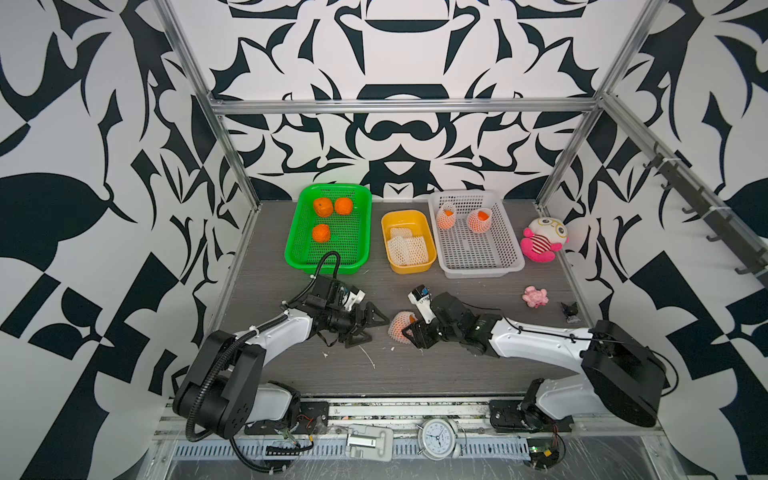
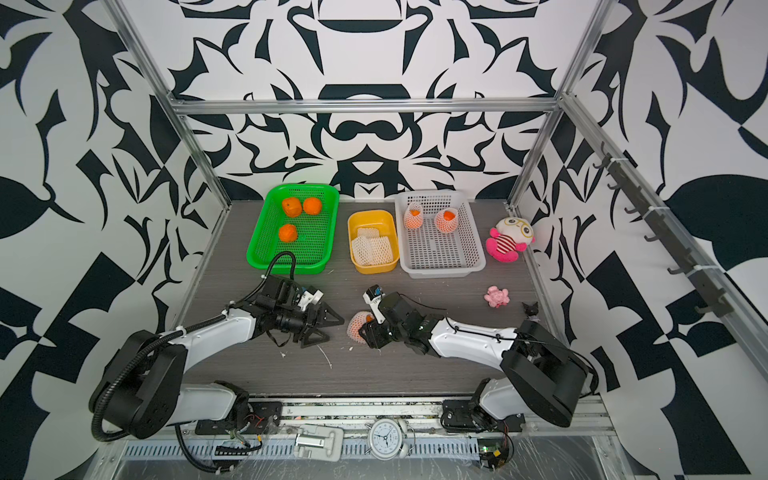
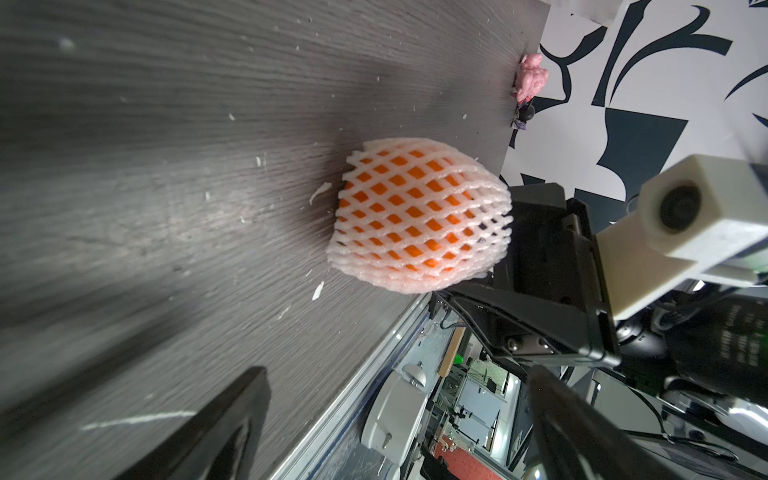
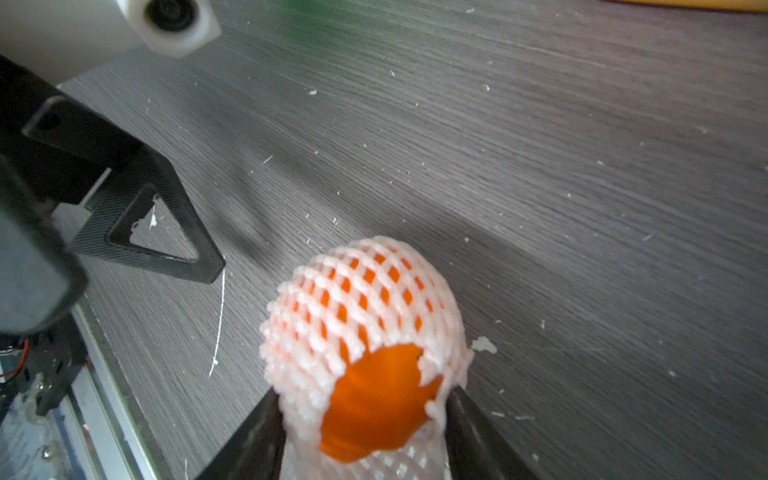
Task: Remove foam nets from oranges
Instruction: Remove the foam net from the orange.
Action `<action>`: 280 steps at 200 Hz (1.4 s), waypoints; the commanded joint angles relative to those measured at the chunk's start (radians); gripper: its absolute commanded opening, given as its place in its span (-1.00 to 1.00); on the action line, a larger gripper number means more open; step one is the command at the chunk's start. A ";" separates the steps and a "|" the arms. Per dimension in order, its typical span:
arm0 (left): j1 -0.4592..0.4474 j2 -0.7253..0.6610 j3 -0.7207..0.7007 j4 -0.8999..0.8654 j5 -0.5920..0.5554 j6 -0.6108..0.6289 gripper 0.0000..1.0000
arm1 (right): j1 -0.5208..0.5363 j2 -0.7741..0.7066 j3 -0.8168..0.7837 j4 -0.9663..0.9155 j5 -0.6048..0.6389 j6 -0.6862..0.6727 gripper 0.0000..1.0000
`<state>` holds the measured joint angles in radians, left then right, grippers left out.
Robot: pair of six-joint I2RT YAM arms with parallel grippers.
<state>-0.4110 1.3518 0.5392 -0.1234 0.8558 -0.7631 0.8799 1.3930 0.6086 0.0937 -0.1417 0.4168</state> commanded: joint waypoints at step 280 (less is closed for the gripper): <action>-0.004 0.008 0.053 -0.068 -0.025 0.056 0.99 | -0.001 -0.119 0.154 -0.154 -0.042 -0.040 -0.79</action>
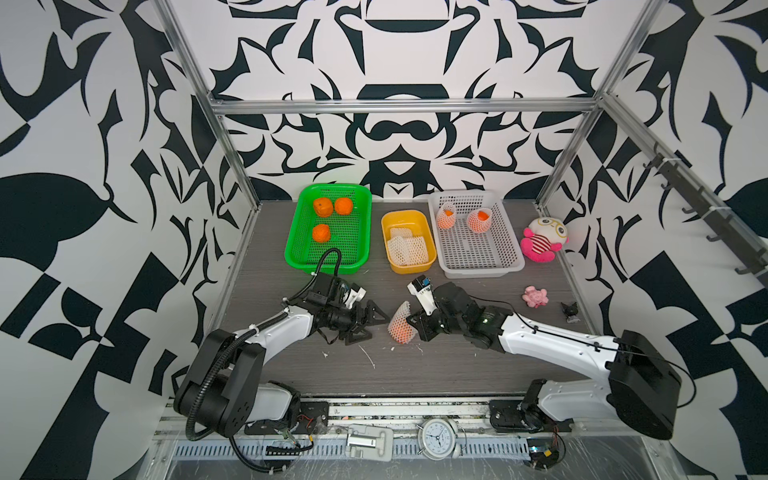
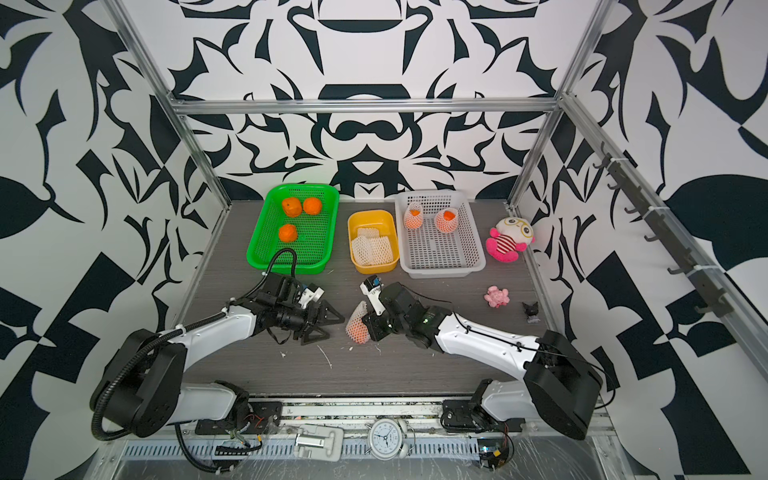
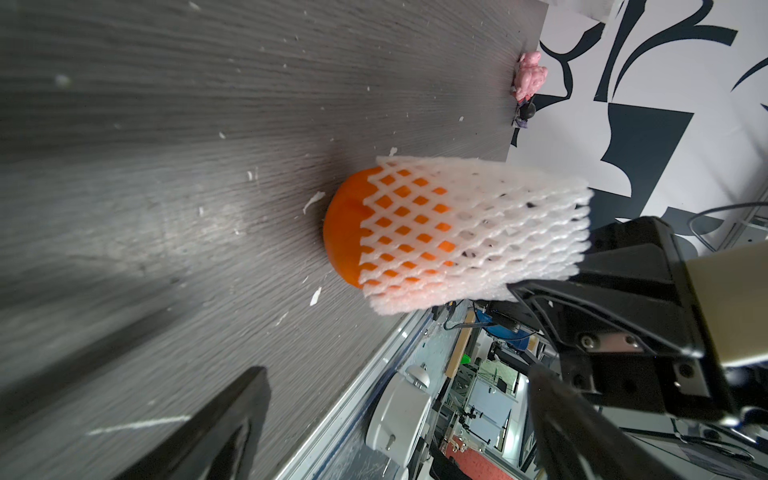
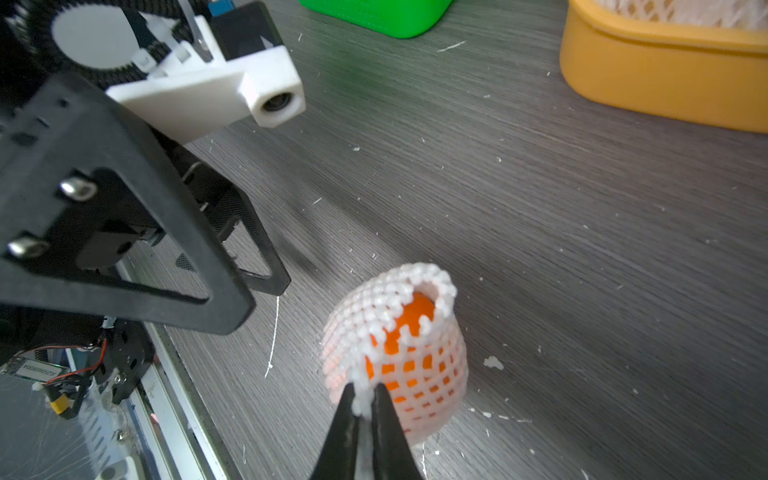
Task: Remove foam nets from oranges
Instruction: Remove the foam net from the orange.
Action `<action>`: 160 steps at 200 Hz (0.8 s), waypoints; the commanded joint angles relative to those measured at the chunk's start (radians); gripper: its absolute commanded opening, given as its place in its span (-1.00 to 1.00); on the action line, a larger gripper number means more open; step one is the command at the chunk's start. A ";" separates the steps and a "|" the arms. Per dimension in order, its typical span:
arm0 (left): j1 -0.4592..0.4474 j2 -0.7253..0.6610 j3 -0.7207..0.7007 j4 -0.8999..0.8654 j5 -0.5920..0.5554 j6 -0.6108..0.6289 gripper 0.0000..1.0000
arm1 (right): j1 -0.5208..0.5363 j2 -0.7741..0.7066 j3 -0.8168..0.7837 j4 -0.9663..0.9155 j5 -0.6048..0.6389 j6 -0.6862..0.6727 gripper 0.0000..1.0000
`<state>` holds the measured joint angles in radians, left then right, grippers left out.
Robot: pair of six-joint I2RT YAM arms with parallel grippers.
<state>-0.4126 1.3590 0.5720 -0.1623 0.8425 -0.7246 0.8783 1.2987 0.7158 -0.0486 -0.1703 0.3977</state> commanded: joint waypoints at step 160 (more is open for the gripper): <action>-0.003 -0.156 0.225 -0.263 -0.061 0.310 0.86 | -0.075 -0.114 0.158 -0.208 -0.182 -0.246 -0.91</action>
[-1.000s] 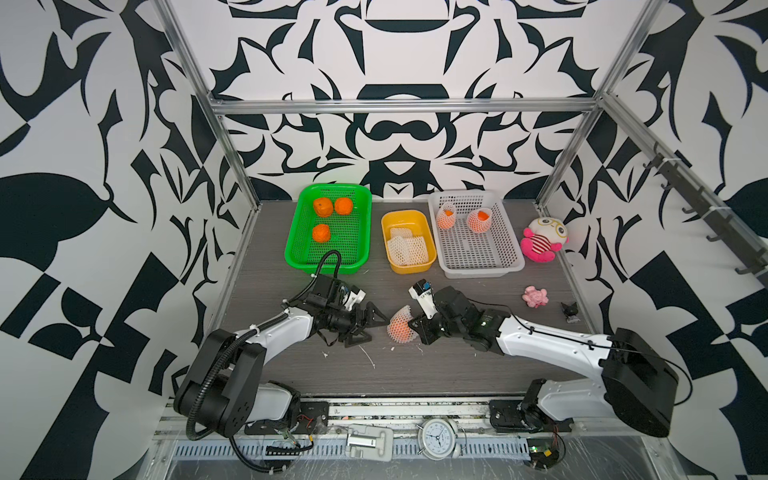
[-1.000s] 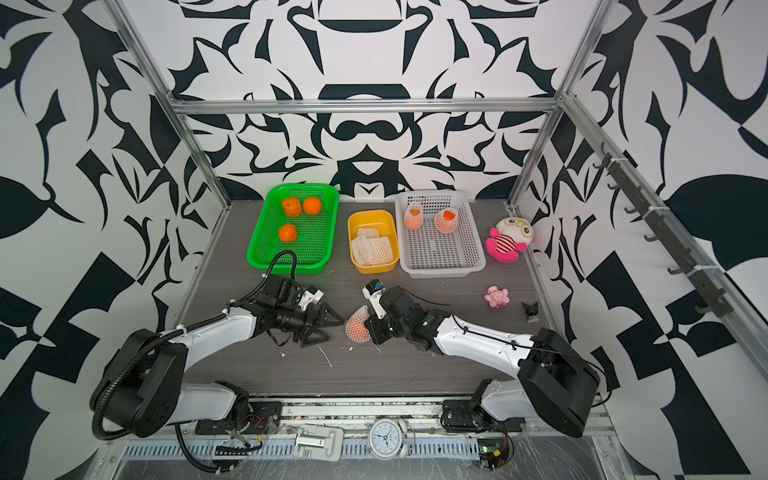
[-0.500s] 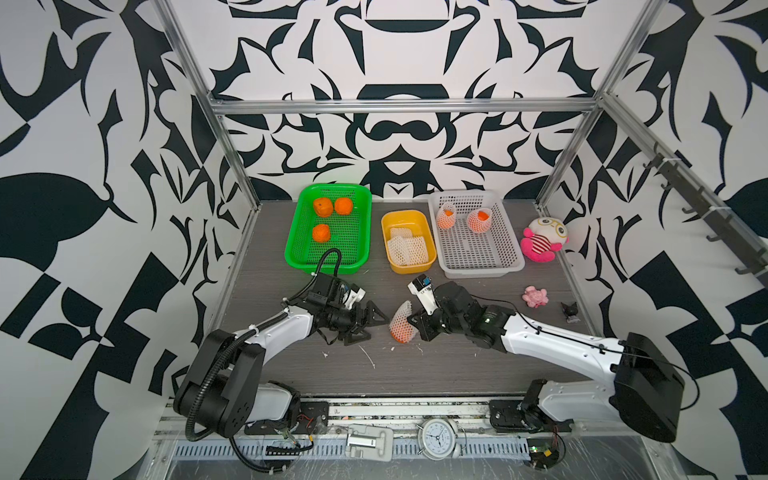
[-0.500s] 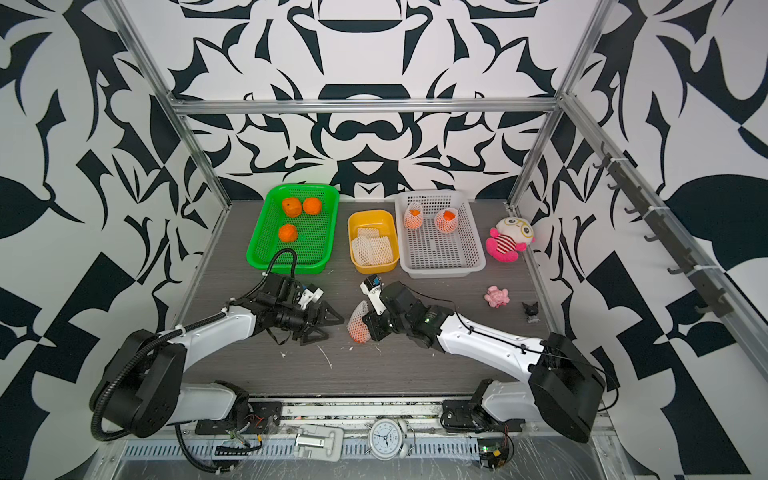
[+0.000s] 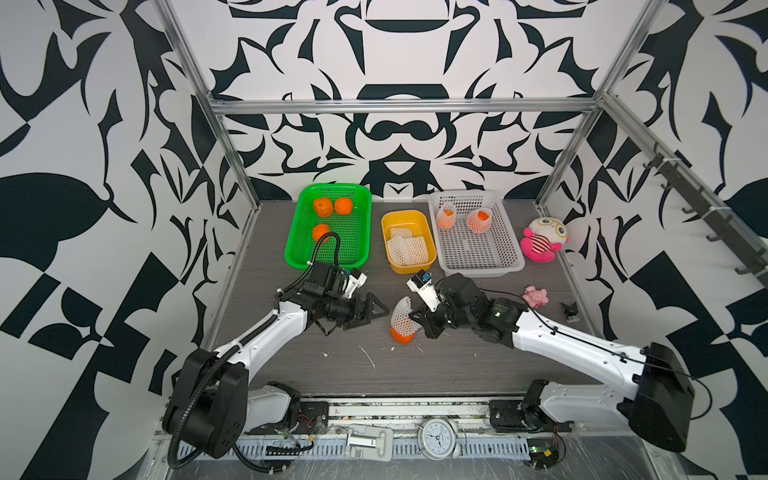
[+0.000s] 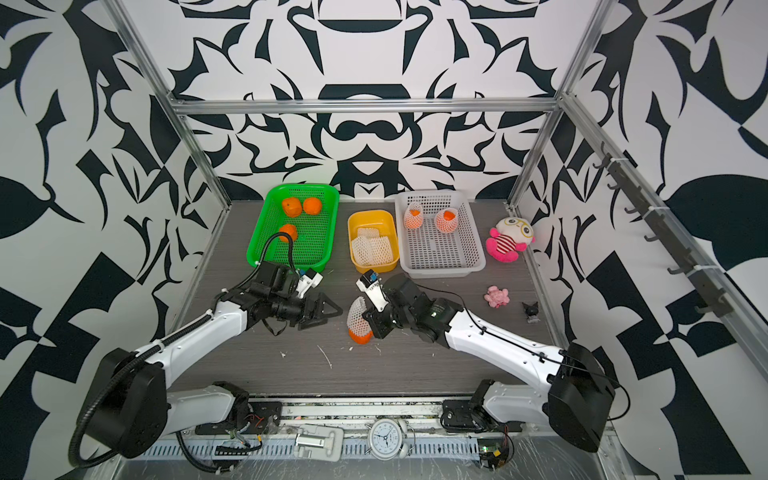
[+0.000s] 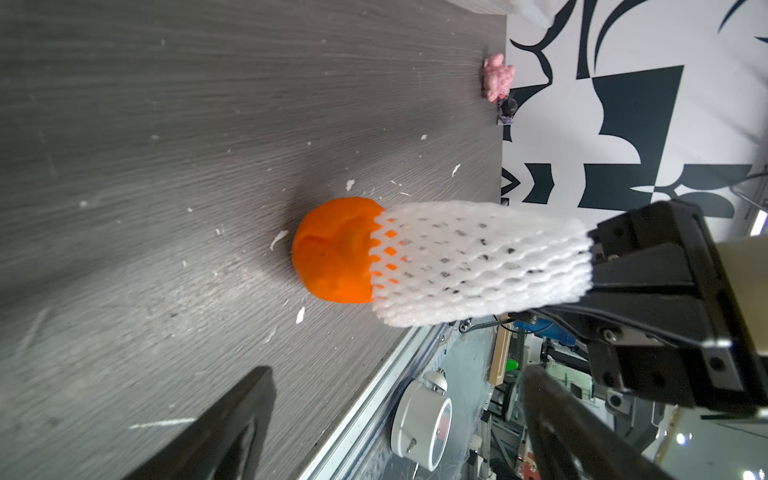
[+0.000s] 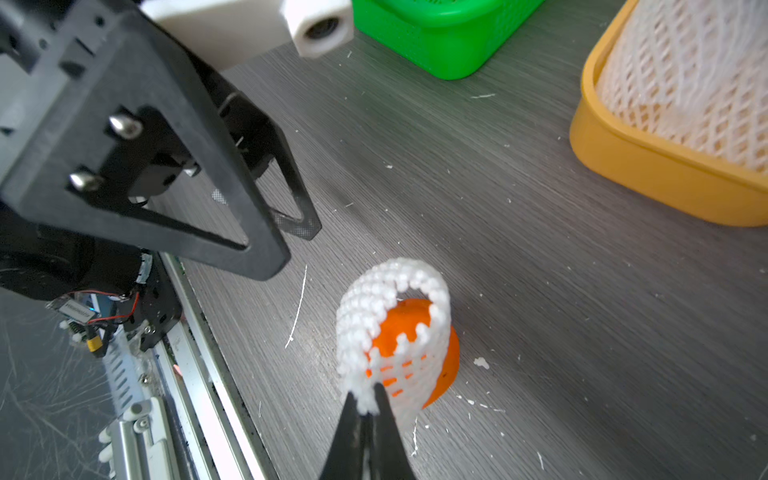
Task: Remove foam nets from oranges
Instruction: Remove the foam net from the orange.
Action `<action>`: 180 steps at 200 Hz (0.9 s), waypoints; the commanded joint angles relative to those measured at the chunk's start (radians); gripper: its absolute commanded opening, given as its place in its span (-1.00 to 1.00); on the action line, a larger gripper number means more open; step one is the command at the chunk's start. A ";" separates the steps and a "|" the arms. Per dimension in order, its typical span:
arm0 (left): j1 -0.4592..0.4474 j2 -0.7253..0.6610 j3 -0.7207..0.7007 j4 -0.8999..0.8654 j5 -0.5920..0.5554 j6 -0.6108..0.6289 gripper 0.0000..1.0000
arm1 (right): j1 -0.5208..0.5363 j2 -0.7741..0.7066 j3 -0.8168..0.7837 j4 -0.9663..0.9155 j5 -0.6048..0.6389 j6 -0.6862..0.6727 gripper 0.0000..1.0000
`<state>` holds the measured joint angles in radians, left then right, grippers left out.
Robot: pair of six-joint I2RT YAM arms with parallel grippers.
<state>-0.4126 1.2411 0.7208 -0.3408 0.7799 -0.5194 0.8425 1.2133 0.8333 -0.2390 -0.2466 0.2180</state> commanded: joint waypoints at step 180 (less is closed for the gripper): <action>-0.249 -0.041 0.181 -0.077 -0.201 0.625 0.82 | -0.167 -0.024 -0.001 0.118 -0.499 -0.046 -0.97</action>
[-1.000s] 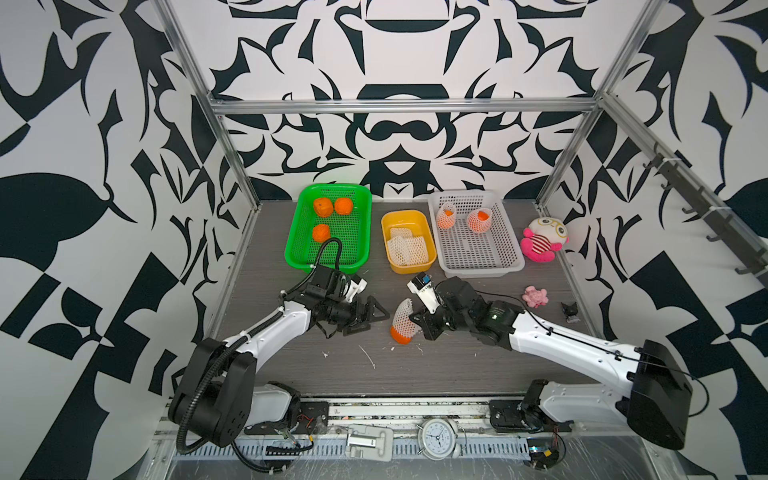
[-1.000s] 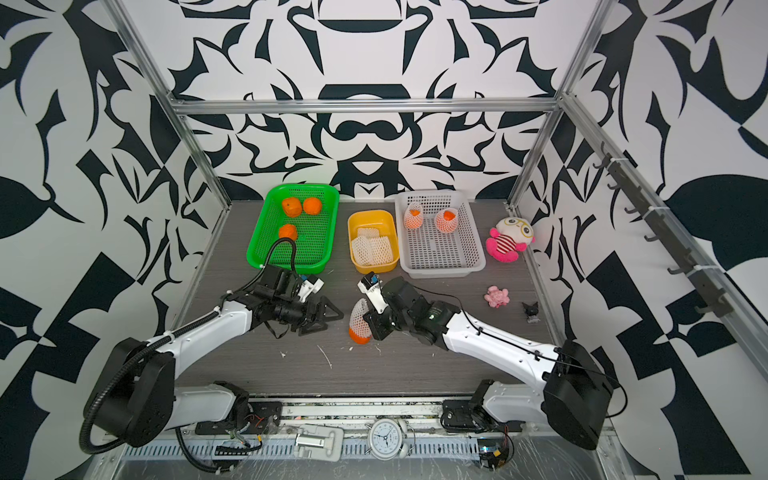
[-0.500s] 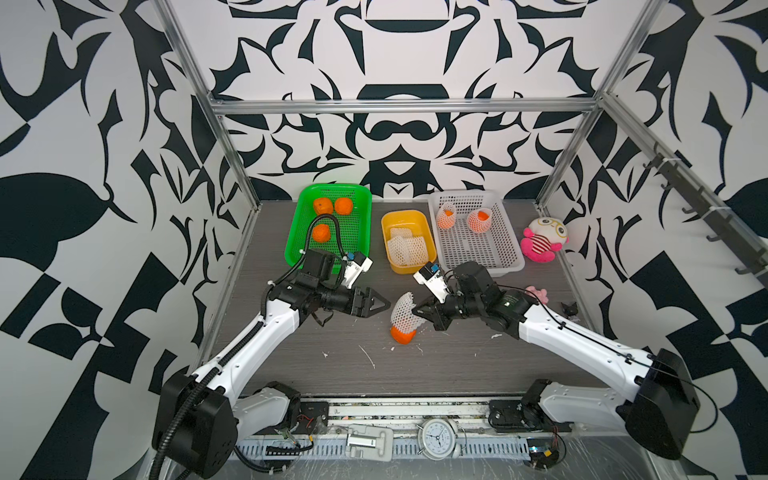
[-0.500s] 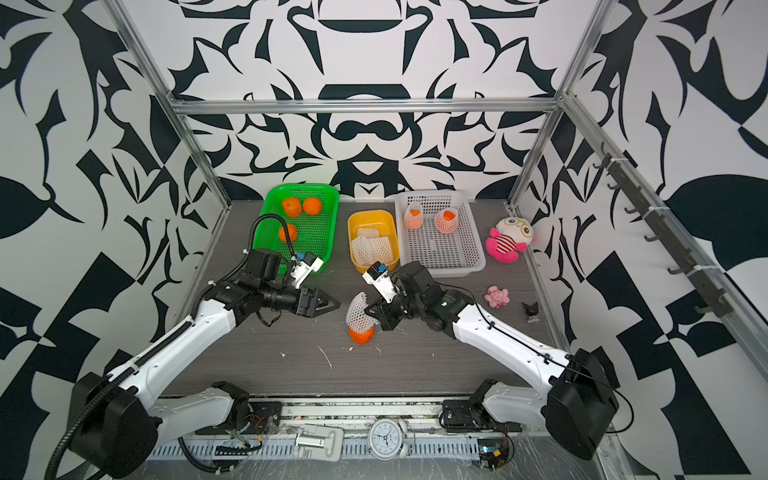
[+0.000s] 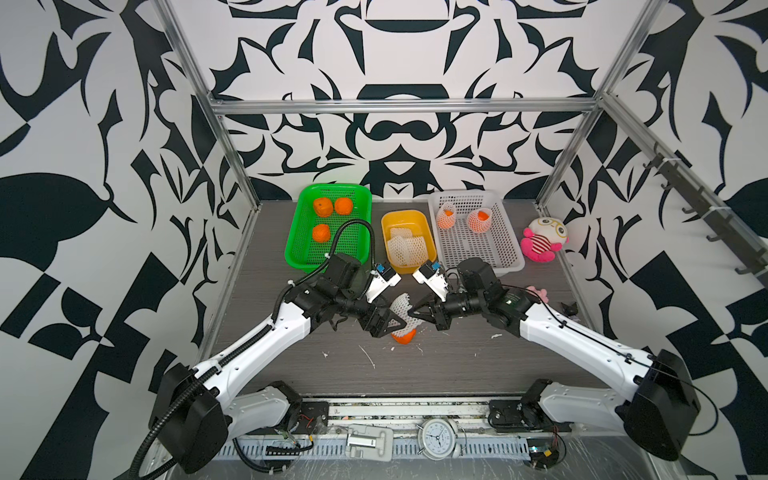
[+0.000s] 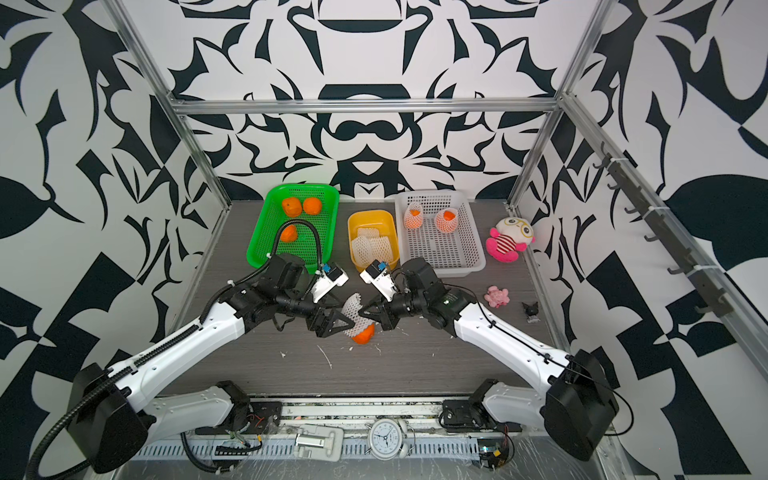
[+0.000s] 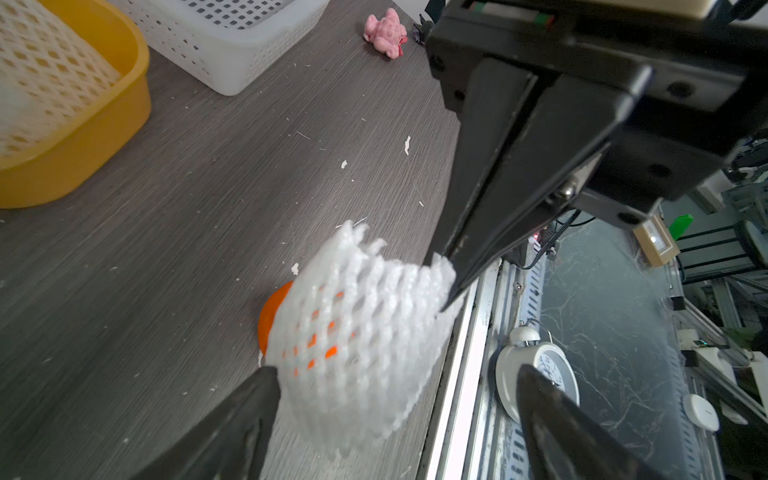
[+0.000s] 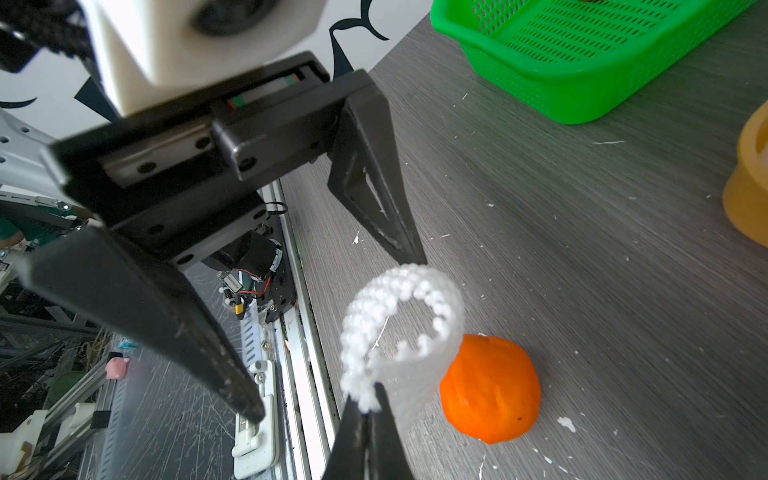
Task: Remove foam nets from oranges
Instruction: Remove the foam net from the orange.
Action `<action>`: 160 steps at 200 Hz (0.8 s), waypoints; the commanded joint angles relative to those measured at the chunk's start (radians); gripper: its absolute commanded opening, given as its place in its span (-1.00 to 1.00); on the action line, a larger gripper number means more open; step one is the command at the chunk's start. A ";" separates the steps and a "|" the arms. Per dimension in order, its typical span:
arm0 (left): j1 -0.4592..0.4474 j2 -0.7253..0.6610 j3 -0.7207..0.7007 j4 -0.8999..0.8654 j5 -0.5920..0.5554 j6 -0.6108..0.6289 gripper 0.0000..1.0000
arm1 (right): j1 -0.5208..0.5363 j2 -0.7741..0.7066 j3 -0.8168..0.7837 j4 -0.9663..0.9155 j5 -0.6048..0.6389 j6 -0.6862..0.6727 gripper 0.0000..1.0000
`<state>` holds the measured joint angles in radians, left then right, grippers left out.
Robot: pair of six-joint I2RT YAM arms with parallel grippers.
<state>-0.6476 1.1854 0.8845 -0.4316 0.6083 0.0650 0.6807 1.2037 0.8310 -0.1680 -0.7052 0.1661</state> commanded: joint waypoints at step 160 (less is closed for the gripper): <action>-0.058 0.039 0.002 -0.025 -0.018 -0.034 -0.04 | -0.030 0.051 0.049 0.079 -0.047 0.032 -1.00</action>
<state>-0.7036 1.2297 0.8860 -0.4351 0.5690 0.0532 0.6548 1.2587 0.8326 -0.1299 -0.7383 0.1886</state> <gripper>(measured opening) 0.515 0.048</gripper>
